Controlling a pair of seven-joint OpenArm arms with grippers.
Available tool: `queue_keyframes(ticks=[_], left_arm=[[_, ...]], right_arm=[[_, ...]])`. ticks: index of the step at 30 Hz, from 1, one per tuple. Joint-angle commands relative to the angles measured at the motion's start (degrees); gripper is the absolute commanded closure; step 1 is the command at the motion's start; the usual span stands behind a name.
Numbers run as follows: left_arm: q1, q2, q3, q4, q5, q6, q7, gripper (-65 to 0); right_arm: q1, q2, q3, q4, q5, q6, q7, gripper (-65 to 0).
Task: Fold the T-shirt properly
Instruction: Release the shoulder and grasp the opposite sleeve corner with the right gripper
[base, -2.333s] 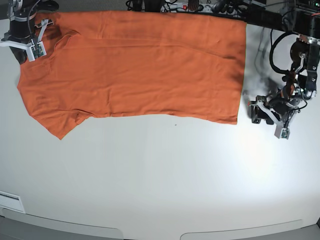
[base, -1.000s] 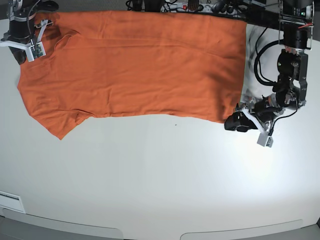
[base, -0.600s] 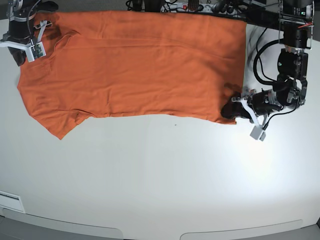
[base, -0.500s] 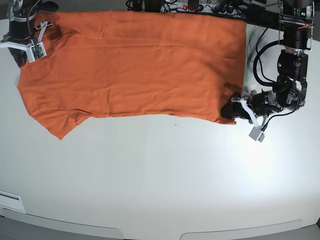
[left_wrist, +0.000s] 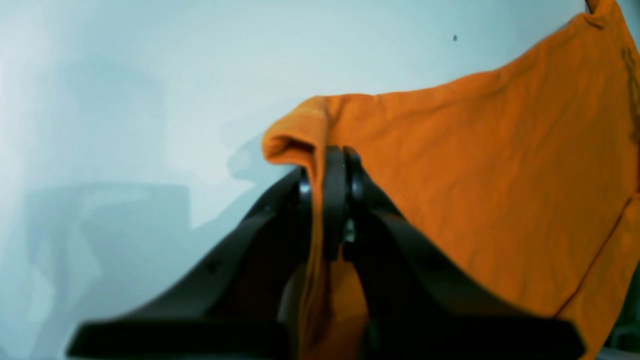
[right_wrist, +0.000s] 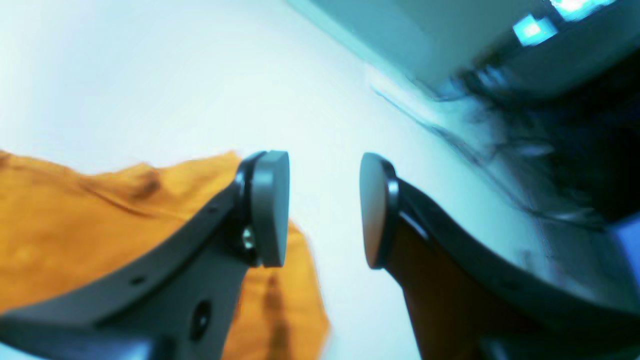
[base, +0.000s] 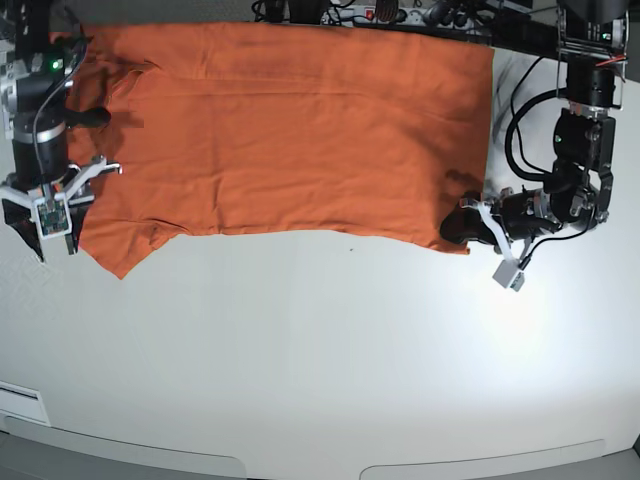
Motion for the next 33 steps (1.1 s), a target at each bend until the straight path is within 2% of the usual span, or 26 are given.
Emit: queue_keyframes(ticks=[1,5,10,14,17,20,24,28,33], left_arm=[[-0.2,-0.9,-0.1,0.2,2.7,0.5,1.4,0.0],[0.4,-0.9,-0.1,0.2,3.1,0.5,1.2,0.0],[0.4,-0.6,-0.1,0.1,3.1,0.5,1.0,0.0],[0.4,-0.7,-0.1,0.2,3.1,0.5,1.0,0.0],[0.4,-0.6,-0.1,0.2,3.1,0.5,1.0,0.0],[0.4,-0.6,-0.1,0.1,3.0,0.5,1.0,0.0],[0.4,-0.6,-0.1,0.2,3.0,0.5,1.0,0.0],[0.4,-0.6,-0.1,0.2,2.6,0.5,1.0,0.0],[0.4,-0.7,-0.1,0.2,2.6,0.5,1.0,0.0]], right_arm=[[2.9,1.0,0.5,-2.4,0.8,0.3,0.8,-25.9],[14.7,1.0,0.5,-17.3,9.6,6.7,0.4,-25.9],[31.4,1.0,0.5,-38.2,27.1,19.6,-4.4,-25.9],[42.9,1.0,0.5,-56.0,40.3,28.1,-9.9,-25.7],[49.9,1.0,0.5,-69.4,46.8,33.1,-14.3,-25.7],[54.9,0.9,0.5,-81.8,50.8,37.4,-16.9,-25.7],[57.5,0.5,0.5,-91.7,53.0,39.7,-18.4,-25.6],[56.2,-1.7,0.5,-92.8,54.8,40.8,-22.6,-25.4],[54.8,-5.4,0.5,-92.8,53.8,42.1,-23.9,-25.4]])
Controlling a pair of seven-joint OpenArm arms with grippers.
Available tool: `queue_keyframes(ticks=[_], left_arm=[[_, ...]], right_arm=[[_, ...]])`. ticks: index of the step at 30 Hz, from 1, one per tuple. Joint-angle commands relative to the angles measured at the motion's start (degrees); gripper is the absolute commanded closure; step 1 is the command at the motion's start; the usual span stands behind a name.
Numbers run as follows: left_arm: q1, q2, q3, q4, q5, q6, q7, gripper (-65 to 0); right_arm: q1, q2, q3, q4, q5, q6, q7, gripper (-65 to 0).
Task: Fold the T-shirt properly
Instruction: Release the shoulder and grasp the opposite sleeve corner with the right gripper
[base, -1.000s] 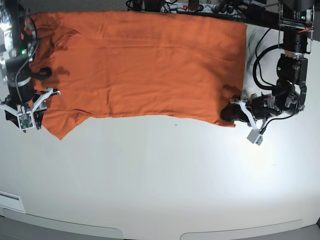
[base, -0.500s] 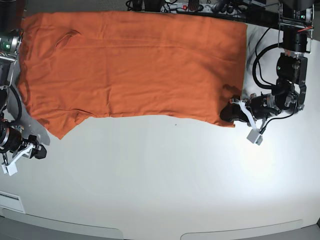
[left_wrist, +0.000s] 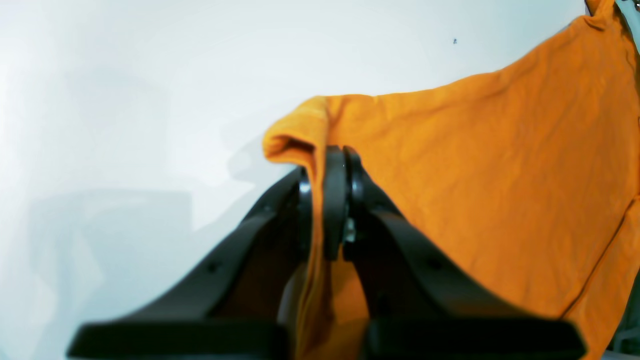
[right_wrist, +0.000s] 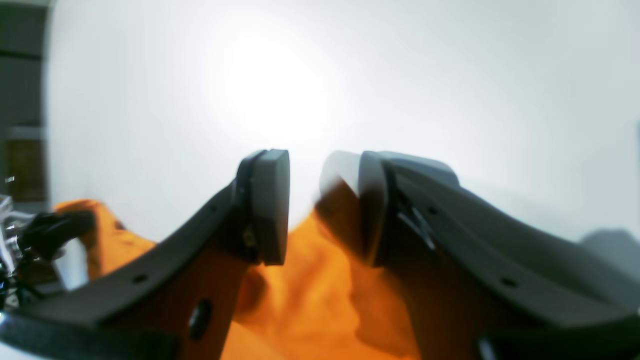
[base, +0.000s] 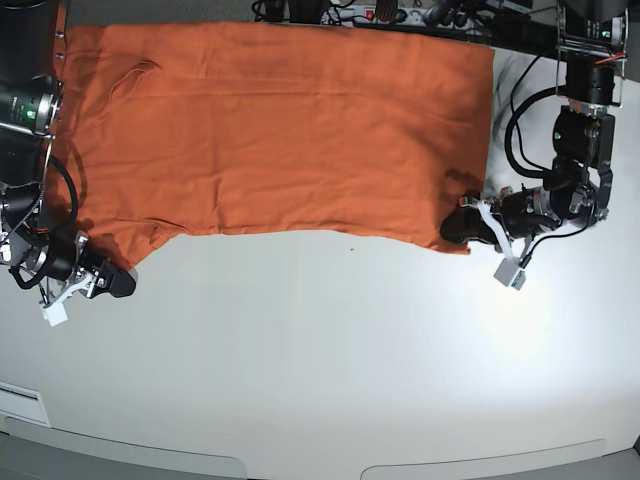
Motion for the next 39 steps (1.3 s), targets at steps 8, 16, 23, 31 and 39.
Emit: queue_keyframes(ticks=[8,16,23,31,39], left_arm=[[-0.3,-0.7,0.0,0.1,2.3,0.7,2.1,0.0],[-0.3,-0.7,0.0,0.1,2.2,0.7,2.1,0.0],[-0.3,-0.7,0.0,0.1,2.3,0.7,1.2,0.0],[-0.3,-0.7,0.0,0.1,2.2,0.7,0.8,0.0],[-0.3,-0.7,0.0,0.1,2.2,0.7,0.8,0.0]], right_arm=[[0.8,0.7,-0.8,0.5,-1.8,2.4,-1.6,-25.3],[0.8,3.8,-1.2,2.2,-3.1,2.4,-2.3,-25.3],[-0.5,4.4,-1.2,3.7,-8.2,2.4,0.8,-25.3],[-4.0,2.5,-1.2,3.7,-12.3,2.4,6.2,-25.3],[-4.2,2.5,-1.2,3.7,-3.3,2.4,-3.7,-25.3]])
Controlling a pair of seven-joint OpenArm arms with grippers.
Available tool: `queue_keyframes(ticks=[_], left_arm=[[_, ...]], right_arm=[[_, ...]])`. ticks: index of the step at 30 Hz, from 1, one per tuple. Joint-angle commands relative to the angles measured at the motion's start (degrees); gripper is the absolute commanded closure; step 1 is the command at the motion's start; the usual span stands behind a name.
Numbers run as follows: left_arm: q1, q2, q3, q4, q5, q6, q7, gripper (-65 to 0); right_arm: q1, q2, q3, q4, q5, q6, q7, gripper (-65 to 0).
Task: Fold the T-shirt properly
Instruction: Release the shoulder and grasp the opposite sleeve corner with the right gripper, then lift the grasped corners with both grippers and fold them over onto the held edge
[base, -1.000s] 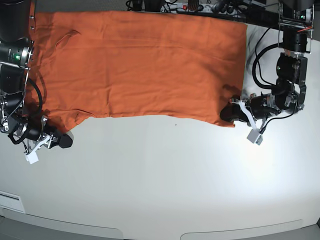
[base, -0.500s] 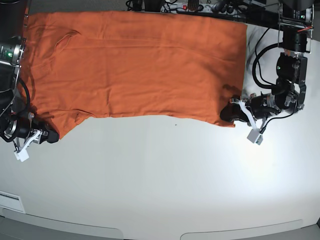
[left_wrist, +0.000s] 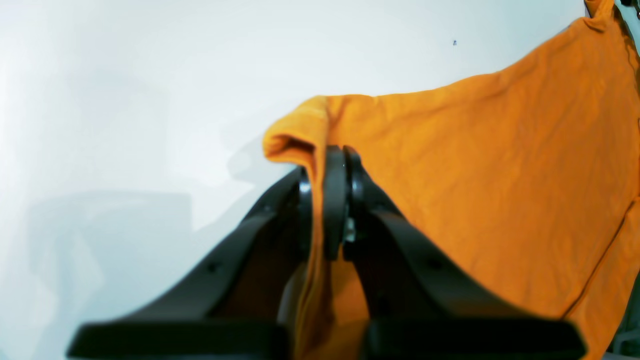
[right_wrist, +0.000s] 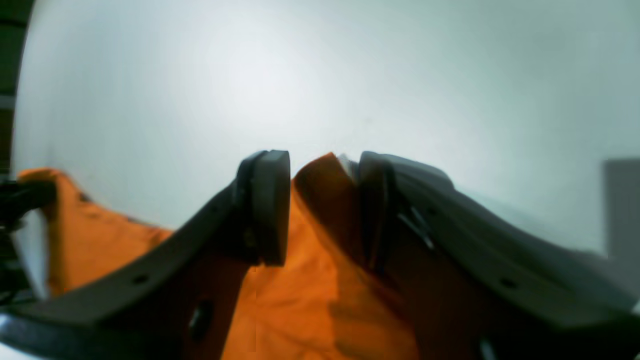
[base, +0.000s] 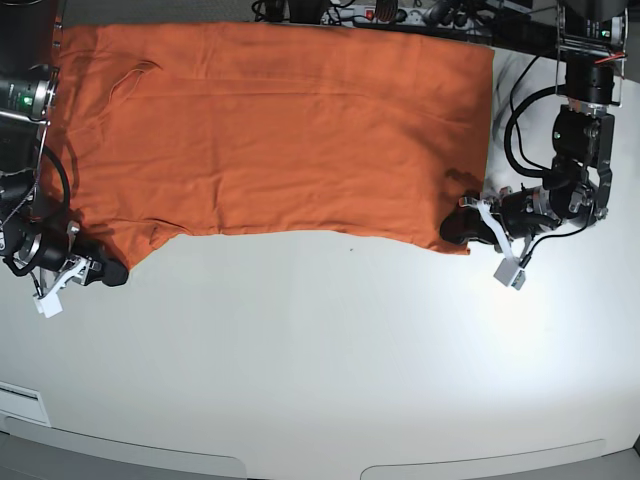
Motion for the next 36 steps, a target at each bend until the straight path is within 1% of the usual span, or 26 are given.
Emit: queue_keyframes(ticks=[1,4,5,6,8,9,12,17,20,23,25,28,31,33,36], left_arm=[[-0.3,-0.8,0.0,0.1,2.1,0.7,1.5,0.0],[-0.3,-0.8,0.0,0.1,2.1,0.7,1.5,0.0],[-0.3,-0.8,0.0,0.1,2.1,0.7,1.4,0.0],[-0.3,-0.8,0.0,0.1,2.1,0.7,1.3,0.0],[-0.3,-0.8,0.0,0.1,2.1,0.7,1.3,0.0],[-0.3,-0.8,0.0,0.1,2.1,0.7,1.3,0.0],[-0.4,-0.8,0.0,0.1,2.1,0.7,1.2,0.0],[-2.1,-0.8,0.0,0.1,2.3,0.7,0.8,0.0],[-4.1,-0.8,0.0,0.1,4.4,0.7,-0.6,0.0],[-6.3,-0.8,0.0,0.1,7.9,0.7,-4.1,0.0],[-7.4,-0.8,0.0,0.1,9.7,0.7,-6.6,0.0],[-8.7,-0.4,0.0,0.1,12.4,0.7,-9.0,0.0],[-8.9,0.2,0.0,0.1,15.3,-0.1,-13.1,0.0],[-8.9,0.6,0.0,0.1,17.7,-1.2,-16.8,0.0],[-9.1,1.6,0.0,0.1,20.5,-1.9,-20.9,0.0]], right_arm=[[0.0,0.4,-0.2,0.0,-3.2,-0.7,-4.2,-25.3],[0.0,0.4,-0.2,0.0,-3.3,-0.7,-4.0,-25.2],[0.1,0.4,-0.2,0.0,-3.3,-0.7,-3.8,-23.4],[0.1,0.4,-0.2,0.0,-3.3,-0.7,-3.2,-18.9],[0.1,0.4,-0.2,0.0,-3.7,-0.7,-1.8,-4.3],[0.1,0.4,-0.2,0.0,-3.6,-0.7,-1.3,0.0],[0.4,0.5,-0.2,0.0,-3.6,-0.7,0.7,0.0],[3.6,0.5,-0.2,0.0,-3.7,-0.7,1.1,0.0],[6.2,0.7,-0.2,0.0,-3.7,-0.7,1.4,0.0],[8.9,0.7,-0.2,0.0,-6.6,-0.7,3.1,0.0],[10.3,0.7,-0.2,0.0,-8.9,-0.7,5.3,0.0],[11.8,0.7,-0.2,0.0,-12.6,-0.7,9.1,0.0],[12.9,0.6,-0.2,0.0,-14.1,-0.7,11.3,0.0],[13.5,0.6,-0.2,0.0,-14.1,-0.7,11.9,0.0],[14.4,0.6,-0.2,0.0,-14.3,-0.7,13.4,0.0]])
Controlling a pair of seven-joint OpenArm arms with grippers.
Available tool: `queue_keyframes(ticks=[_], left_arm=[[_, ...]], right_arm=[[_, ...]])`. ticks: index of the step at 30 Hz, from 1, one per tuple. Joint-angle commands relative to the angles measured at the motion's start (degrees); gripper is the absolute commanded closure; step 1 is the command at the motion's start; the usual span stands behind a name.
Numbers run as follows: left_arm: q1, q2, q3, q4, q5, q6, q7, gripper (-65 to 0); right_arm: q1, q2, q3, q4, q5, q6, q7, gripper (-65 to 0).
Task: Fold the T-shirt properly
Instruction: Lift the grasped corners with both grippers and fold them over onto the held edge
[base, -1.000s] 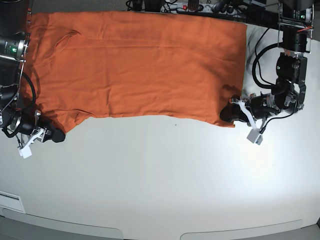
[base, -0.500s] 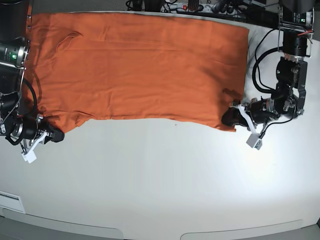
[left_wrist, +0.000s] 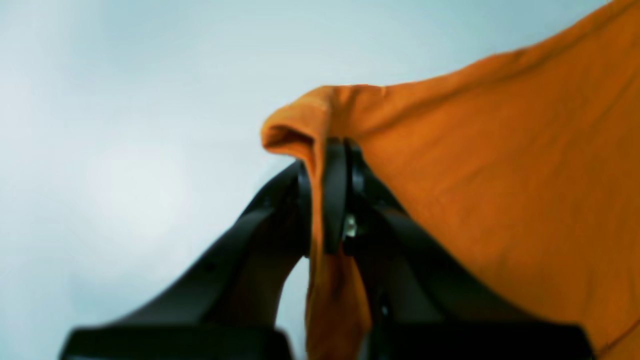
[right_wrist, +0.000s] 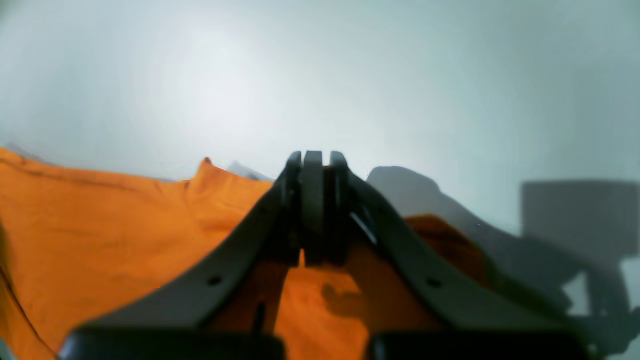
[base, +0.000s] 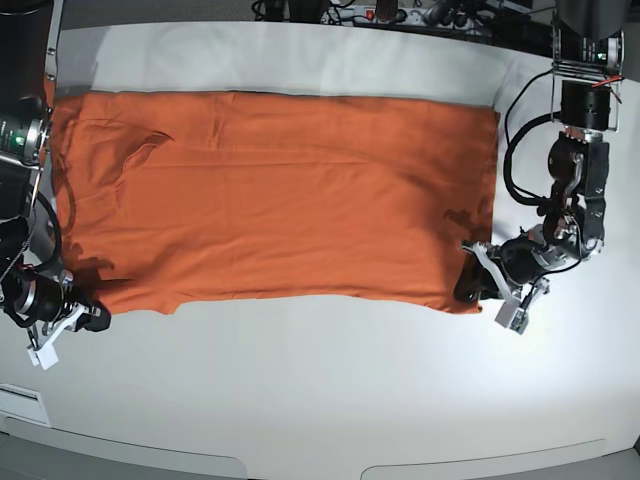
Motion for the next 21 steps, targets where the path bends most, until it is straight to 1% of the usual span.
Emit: queue_keyframes(ticks=[1,5,8,12,14,16,20,21], left_arm=[[-1.7,-0.2,-0.4,0.8,0.3,0.0,-2.3,0.0],[-3.5,1.8,-0.4,0.0,1.2,-0.3,-2.7,0.0],[-6.0,2.8,-0.3,-0.9,1.3,-0.2,-2.5,0.0],[-8.3,3.1,-0.3,-1.5,1.3,-0.7,-1.4,0.0],[-8.8,3.1,-0.3,-1.5,1.2,-2.5,0.0,0.0],[-8.7,3.0,-0.3,-1.5,-0.6,-4.7,1.6,0.0],[-7.9,2.9,-0.3,-1.5,-6.9,-10.6,5.7,0.0],[-7.7,2.9,-0.3,-1.5,-7.9,-11.3,6.5,0.0]], right_arm=[[2.6,1.1,0.2,0.8,0.5,0.3,2.1,0.0],[4.0,1.1,0.2,0.8,-2.7,0.3,4.8,0.0],[5.2,1.1,0.2,0.8,-3.1,0.3,4.8,0.0],[6.0,1.2,0.2,0.8,-3.0,0.3,4.7,0.0],[6.1,1.2,0.2,0.8,-2.9,0.3,4.2,0.0],[6.1,1.3,0.2,0.9,-0.7,0.3,2.3,0.0],[6.1,1.3,0.2,1.7,5.3,0.3,-5.0,0.0],[6.1,1.3,0.2,2.0,6.3,0.3,-6.8,0.0]])
